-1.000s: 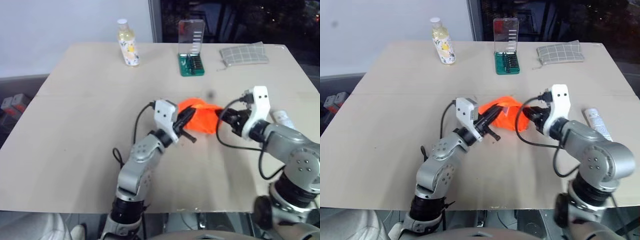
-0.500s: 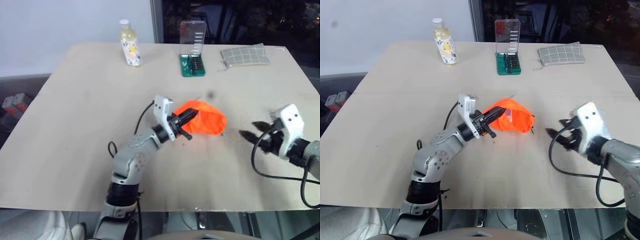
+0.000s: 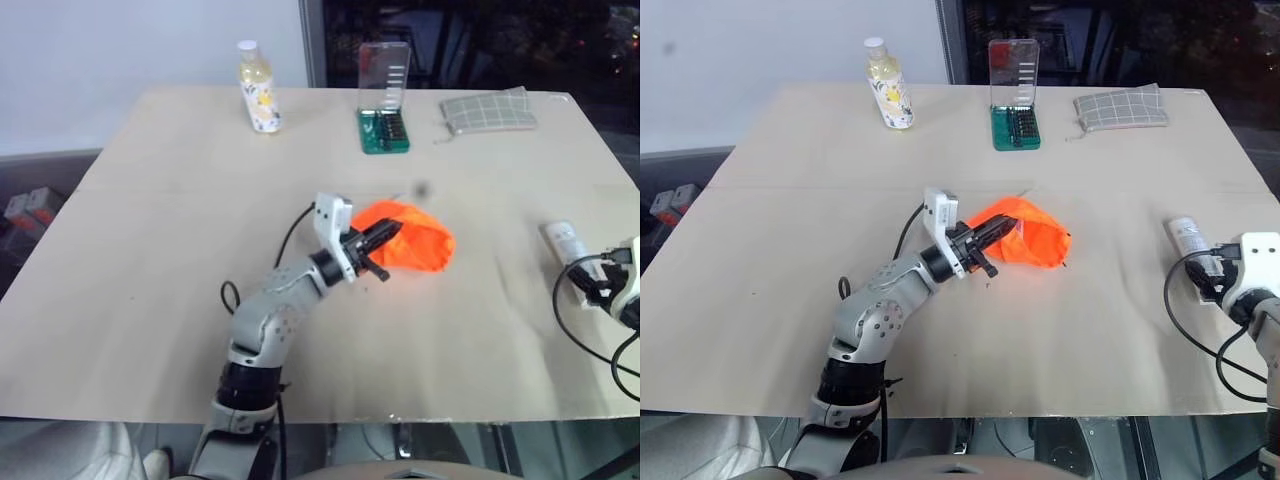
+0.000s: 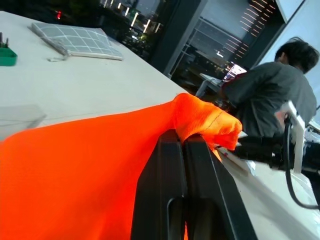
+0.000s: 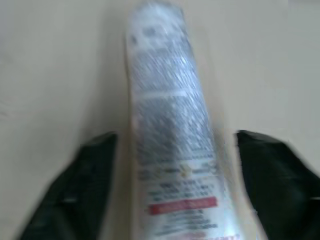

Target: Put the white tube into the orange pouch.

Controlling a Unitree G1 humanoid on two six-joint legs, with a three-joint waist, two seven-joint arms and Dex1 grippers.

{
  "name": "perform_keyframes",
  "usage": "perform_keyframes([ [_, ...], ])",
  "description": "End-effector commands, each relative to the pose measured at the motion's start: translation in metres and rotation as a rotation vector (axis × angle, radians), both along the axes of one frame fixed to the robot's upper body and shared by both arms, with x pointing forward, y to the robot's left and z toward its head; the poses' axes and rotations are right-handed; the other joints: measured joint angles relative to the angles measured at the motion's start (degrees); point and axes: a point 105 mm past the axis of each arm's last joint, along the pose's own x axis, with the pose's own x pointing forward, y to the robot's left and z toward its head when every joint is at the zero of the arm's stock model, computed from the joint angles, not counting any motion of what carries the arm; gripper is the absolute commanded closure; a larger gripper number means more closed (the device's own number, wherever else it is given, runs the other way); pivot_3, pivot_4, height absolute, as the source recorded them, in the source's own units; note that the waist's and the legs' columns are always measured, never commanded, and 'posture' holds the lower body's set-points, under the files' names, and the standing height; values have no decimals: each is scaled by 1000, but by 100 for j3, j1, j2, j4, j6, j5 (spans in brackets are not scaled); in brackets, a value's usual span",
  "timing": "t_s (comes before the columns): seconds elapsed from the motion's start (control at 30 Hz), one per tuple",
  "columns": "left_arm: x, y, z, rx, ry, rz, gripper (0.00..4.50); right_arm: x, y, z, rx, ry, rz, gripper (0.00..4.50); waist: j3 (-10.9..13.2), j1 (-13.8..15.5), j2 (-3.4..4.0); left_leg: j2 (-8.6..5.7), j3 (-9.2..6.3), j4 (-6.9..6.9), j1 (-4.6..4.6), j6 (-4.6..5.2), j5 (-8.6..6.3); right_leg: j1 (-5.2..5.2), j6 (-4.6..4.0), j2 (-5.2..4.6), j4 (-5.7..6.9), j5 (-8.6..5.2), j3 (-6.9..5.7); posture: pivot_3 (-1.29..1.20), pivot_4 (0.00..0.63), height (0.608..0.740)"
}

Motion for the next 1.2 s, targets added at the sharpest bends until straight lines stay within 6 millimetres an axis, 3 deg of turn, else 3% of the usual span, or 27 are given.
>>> perform_keyframes([
  [0.03, -4, -5, 9, -16, -45, -6, 4500, 7, -9, 14, -77, -36, 25, 58, -1, -2, 1, 0, 1, 0, 1, -1, 1, 0, 0, 0, 0, 0, 2, 0, 150, 740],
  [0.13, -4, -3, 8, -16, -45, 3, 4500, 11, -8, 12, -73, -25, 38, 58, -1, -3, 1, 1, 1, 0, 1, -2, 1, 0, 0, 1, 1, 0, 1, 0, 150, 740],
  [0.37, -2, -3, 8, -18, -44, 25, 4500, 15, 1, -8, 228, 44, -3, 58, -1, 1, 1, 6, 0, 4, 1, -2, 1, 2, -1, 1, 5, 0, 2, 0, 150, 740],
  [0.5, 0, -2, 8, -17, -47, 36, 4500, 15, 2, -6, 243, 36, 8, 1387, -1, -1, 1, 6, 0, 5, 2, 0, 0, 2, -1, 1, 5, 0, 2, 0, 150, 740],
  [0.6, 0, -1, 7, -17, -45, 39, 4500, 14, 11, -1, 181, 38, 79, 2909, -1, -2, 1, 7, 0, 5, 2, 11, -6, 2, -1, 2, 6, 0, 2, 0, 150, 740],
  [0.87, 1, -1, 5, -7, -41, 32, 4500, 9, 42, 29, 94, -17, 275, 2909, -2, -9, 2, 8, -1, 8, 3, 12, -7, 3, 0, 2, 11, 0, 2, 0, 150, 740],
  [0.97, 3, 0, 5, -4, -40, 35, 4500, 3, 78, 68, 137, -119, 438, 2909, 0, -9, 4, 7, -3, 9, 2, 12, -7, 2, 0, 1, 11, 0, 2, 0, 150, 740],
  [1.07, 4, 0, 4, -1, -38, 35, 4500, -16, 118, 102, 196, -180, 646, 2909, 2, -3, 7, 8, -8, 9, -1, 13, -7, 1, 0, 2, 10, 0, -2, 0, 150, 740],
  [1.2, 2, -3, 1, 2, -29, 24, 4500, -51, 164, 117, 253, -146, 923, 2909, 5, 62, 0, 7, -25, 9, -8, 14, -9, 4, 0, 3, -2, 0, -17, 0, 150, 740],
])
